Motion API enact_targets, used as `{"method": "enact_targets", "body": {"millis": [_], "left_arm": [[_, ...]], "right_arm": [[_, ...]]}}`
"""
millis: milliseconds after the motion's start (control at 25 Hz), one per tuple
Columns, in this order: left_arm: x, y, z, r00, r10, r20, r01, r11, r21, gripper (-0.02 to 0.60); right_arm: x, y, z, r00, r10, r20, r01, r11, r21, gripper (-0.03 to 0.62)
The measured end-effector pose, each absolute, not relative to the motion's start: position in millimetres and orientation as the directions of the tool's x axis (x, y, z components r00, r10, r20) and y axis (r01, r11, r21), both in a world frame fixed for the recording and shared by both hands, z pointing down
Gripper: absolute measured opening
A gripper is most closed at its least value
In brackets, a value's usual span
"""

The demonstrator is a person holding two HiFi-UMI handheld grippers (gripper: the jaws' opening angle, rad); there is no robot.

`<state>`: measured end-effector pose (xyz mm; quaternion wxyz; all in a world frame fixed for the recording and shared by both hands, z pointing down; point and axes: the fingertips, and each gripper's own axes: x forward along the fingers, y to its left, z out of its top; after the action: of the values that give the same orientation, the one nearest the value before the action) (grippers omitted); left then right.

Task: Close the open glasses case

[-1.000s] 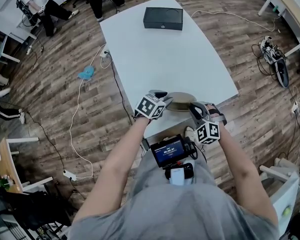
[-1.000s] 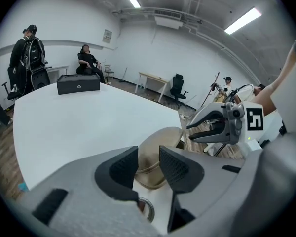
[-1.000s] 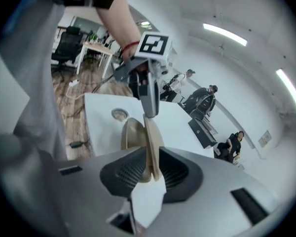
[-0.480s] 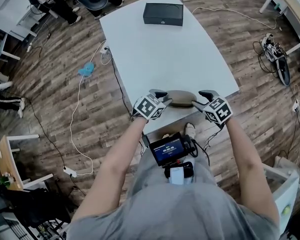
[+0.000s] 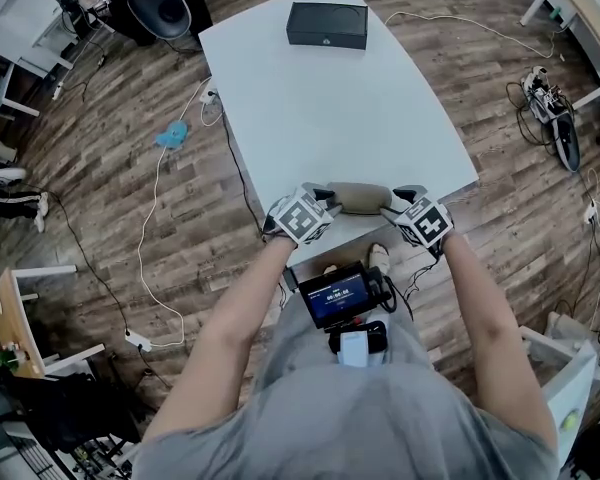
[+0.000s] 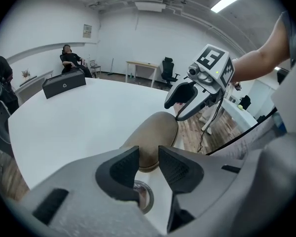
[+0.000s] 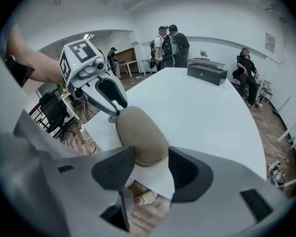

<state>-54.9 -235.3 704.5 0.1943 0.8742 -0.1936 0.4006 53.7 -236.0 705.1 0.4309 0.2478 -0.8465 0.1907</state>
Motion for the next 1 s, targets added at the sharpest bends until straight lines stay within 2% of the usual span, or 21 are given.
{"method": "enact_targets", "body": {"millis": [1000], "left_arm": [[-55, -229, 715, 0.601, -0.213, 0.77, -0.504, -0.849, 0.158, 0.117]], "right_arm": [[52, -229, 714, -0.474, -0.248, 0.845, -0.596, 0.796, -0.1, 0.206]]}}
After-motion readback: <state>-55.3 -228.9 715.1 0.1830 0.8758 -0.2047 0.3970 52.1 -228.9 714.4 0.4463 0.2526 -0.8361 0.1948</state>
